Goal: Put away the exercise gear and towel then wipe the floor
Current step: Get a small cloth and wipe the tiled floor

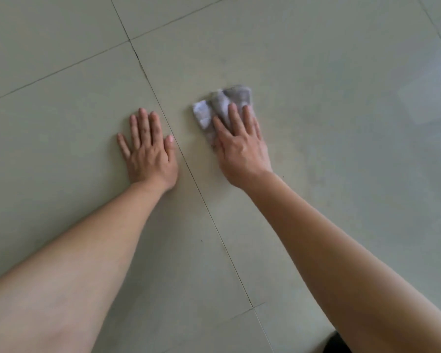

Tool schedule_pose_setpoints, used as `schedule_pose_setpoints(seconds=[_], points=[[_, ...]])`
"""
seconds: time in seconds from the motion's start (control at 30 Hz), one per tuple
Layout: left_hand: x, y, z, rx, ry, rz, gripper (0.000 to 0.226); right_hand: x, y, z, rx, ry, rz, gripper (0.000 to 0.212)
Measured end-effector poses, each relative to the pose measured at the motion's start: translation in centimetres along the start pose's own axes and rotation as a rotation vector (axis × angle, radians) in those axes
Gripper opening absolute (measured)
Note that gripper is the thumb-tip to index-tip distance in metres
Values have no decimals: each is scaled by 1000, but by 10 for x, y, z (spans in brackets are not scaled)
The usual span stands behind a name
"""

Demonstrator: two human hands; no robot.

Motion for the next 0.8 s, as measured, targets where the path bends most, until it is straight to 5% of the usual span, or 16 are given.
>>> schedule_pose_setpoints(seconds=[0.1, 0.2, 0.47, 0.7, 0.8], points=[[1, -1, -2, -22, 18, -45, 57, 54, -34, 7, 167, 305, -86, 63], [1, 2, -2, -62, 12, -56, 58, 27, -18, 28, 150, 389, -120, 53], [0, 3, -2, -68, 7, -46, 60, -101, 81, 89, -227, -473, -6, 56], [0, 3, -2, -56, 13, -26, 60, 84, -20, 128, 72, 125, -52, 58], [-1, 4, -2, -60, 12, -24, 59, 94, -18, 147, 188, 288, -94, 56]])
Point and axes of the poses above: each hand's wrist, its own z-axis towards the middle knuckle, its own y-axis out of the back of the hand, x = y × z, the point moved 8 cm from there along z, towards the middle knuckle, and after that the axes turned 12 degrees about z, right-handed, at the moved point
